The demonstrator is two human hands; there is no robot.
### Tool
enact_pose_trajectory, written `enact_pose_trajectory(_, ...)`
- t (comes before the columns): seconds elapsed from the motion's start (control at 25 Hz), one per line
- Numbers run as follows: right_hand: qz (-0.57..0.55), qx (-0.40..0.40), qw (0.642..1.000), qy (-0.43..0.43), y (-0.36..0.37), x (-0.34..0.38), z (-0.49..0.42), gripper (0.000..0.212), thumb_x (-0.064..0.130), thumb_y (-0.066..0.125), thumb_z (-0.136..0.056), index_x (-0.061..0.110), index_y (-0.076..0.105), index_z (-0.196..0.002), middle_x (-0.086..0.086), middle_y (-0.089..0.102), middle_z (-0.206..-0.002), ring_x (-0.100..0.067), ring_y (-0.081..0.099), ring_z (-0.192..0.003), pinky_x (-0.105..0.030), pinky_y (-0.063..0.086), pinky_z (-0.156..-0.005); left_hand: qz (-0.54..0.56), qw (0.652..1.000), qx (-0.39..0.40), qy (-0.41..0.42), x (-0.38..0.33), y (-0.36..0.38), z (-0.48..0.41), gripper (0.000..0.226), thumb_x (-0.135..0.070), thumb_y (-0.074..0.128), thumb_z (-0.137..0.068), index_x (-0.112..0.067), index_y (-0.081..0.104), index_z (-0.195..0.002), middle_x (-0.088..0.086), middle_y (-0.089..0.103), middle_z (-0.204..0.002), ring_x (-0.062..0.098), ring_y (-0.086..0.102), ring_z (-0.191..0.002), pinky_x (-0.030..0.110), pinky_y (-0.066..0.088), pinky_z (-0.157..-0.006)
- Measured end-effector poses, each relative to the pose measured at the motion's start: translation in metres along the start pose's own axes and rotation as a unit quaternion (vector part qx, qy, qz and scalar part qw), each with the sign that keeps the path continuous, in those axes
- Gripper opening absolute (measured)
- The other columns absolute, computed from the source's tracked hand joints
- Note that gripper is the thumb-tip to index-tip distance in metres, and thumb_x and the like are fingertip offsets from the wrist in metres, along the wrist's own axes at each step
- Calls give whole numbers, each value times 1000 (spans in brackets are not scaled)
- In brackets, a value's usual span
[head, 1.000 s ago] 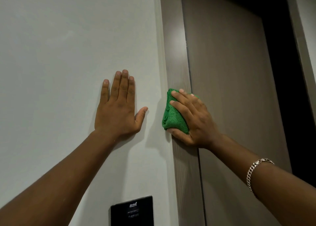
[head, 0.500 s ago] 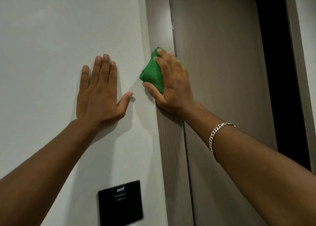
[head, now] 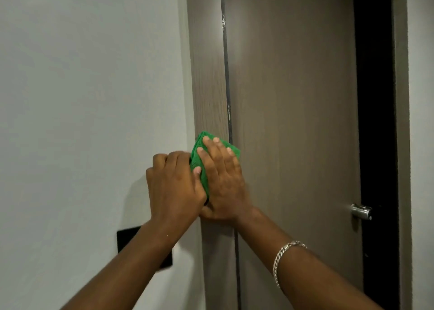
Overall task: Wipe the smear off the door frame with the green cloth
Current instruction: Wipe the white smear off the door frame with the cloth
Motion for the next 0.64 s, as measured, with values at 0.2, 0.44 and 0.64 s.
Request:
enact_pose_trajectory(0.2, -16, 158, 987, 5, -7, 15, 63, 114, 57, 67, -76, 11, 3, -158, -10, -2, -169, -26, -7, -157, -52, 4, -129, 77, 982, 107, -137, -5, 9, 47, 29, -20, 61, -89, -15, 53, -117, 5, 59, -94, 22, 48, -95, 44, 51, -83)
enact_pose_trajectory(0.44, -242, 263, 932, 61, -18, 80, 141, 101, 24, 58, -70, 12, 10, -158, -3, 11, -169, -18, 5, -158, -52, 15, -128, 315, 820, 343, -333, 40, -15, 134, 39, -6, 67, -85, -14, 51, -121, 11, 70, -92, 21, 69, -83, 30, 57, -73)
enact_pose_trajectory(0.64, -359, 312, 867, 150, 8, 182, 232, 86, 28, 52, -74, 15, 27, -155, -7, 20, -167, -22, 17, -156, -49, 19, -127, 431, 615, 349, -560, 102, -60, 267, 48, 13, 60, -83, -1, 55, -129, 20, 68, -121, 33, 66, -113, 44, 55, -96)
Point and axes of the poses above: each hand's wrist, its own z-axis away from the middle knuckle, its own y-axis out of the palm, x = y × z, the point moved 2 cm from there along -z, towards the middle knuckle
